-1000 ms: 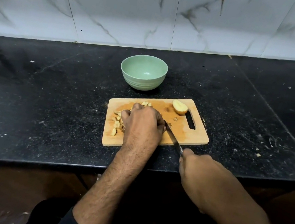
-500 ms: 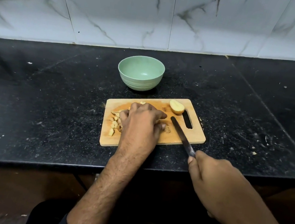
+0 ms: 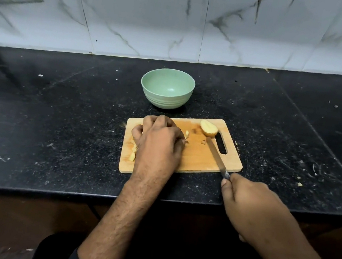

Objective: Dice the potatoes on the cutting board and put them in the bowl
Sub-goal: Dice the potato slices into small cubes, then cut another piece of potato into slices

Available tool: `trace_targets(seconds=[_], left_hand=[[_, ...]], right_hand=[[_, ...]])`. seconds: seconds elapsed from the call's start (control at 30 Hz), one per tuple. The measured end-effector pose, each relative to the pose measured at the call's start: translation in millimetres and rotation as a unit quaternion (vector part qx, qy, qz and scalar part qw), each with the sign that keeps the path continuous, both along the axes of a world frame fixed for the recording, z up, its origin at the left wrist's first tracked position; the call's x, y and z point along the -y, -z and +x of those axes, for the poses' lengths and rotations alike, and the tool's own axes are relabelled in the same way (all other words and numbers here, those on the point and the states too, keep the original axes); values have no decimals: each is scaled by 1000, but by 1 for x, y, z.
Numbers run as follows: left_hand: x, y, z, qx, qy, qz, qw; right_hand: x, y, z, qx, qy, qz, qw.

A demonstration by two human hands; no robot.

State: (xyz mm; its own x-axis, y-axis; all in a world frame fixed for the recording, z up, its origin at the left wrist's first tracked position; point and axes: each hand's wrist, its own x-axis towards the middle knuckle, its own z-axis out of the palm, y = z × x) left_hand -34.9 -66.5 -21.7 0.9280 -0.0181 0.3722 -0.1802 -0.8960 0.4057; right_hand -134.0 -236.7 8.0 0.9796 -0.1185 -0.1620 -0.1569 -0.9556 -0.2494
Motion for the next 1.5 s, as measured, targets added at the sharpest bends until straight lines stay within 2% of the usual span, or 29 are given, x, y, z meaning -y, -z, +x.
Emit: trace_targets(seconds=[0.13,0.33,0.6,0.93,1.5], left_hand=[[-8,-4,-3,29,-6,-50,998],[-15,-6,-7,27,-5,-62,998],[-34,-7,-11,27,-25,-53,998],[-27,-4,-10,7,-5,-44,999],[30,-10,24,-57,103,-12,993]], right_hand=[[-6,2,11,-6,5,-17,1000],[-24,3,19,-28,-46,14,998],[-40,-11,11,28,-96,38,994],[-37,-8,20,4,-77,25,997],[4,-6,43,51,-3,54,997]])
